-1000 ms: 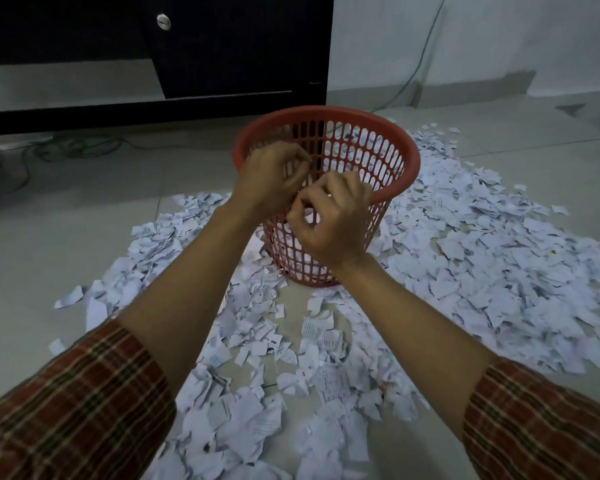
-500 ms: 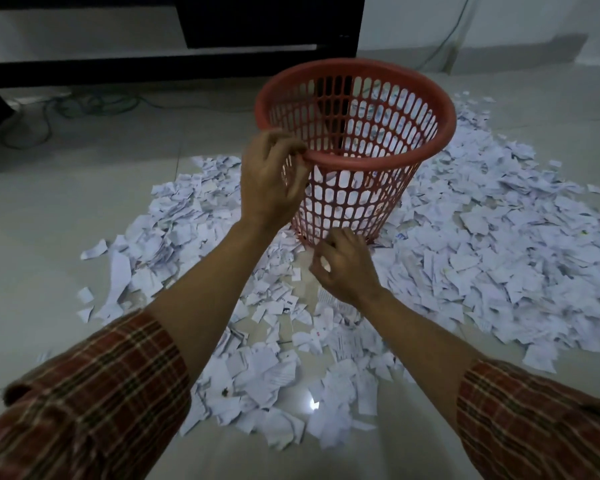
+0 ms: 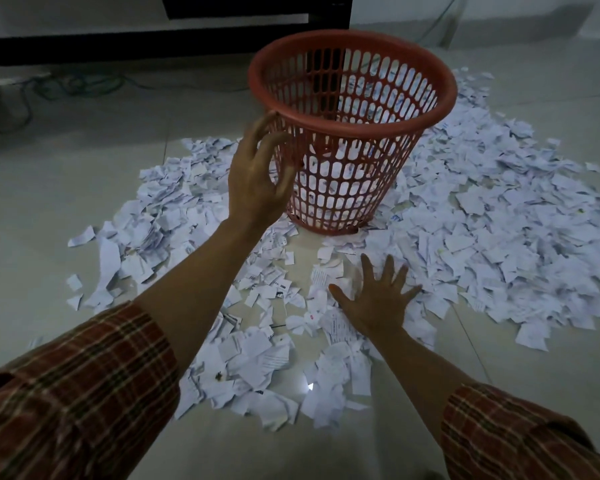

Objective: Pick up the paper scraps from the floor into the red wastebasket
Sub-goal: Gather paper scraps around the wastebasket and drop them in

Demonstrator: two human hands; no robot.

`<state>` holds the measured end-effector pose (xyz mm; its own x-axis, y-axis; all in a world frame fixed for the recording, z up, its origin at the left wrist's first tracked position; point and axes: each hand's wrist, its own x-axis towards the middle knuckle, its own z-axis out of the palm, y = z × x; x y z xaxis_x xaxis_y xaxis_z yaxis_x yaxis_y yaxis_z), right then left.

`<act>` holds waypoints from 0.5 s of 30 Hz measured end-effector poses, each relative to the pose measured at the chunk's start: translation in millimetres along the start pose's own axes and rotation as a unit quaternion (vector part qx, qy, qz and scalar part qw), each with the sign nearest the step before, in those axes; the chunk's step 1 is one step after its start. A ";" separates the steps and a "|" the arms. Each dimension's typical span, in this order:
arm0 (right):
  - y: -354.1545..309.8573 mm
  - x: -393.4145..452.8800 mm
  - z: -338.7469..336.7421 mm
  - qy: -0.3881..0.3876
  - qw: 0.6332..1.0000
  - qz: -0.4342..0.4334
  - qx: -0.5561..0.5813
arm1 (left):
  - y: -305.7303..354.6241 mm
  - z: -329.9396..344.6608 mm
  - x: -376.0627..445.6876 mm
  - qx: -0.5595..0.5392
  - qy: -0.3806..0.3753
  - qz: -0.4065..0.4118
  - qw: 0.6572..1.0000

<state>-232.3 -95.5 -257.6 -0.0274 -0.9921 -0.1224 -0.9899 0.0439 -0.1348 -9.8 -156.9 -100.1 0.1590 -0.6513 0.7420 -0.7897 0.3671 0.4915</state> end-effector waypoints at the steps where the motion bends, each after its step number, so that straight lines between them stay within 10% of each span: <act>1: 2.3 -2.5 2.4 -0.013 1.000 0.012 0.011 | -0.1 -0.2 -2.9 0.001 -0.001 0.001 1.000; 15: -50.3 -27.9 24.9 -0.086 0.966 -0.242 0.008 | -38.0 -24.6 -60.9 0.082 -0.154 -0.050 0.983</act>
<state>-178.3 -67.1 -272.0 0.4628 -0.8628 -0.2036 -0.8790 -0.4169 -0.2314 25.1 -114.8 -152.7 0.0733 -0.8585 0.5075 -0.8686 0.1951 0.4555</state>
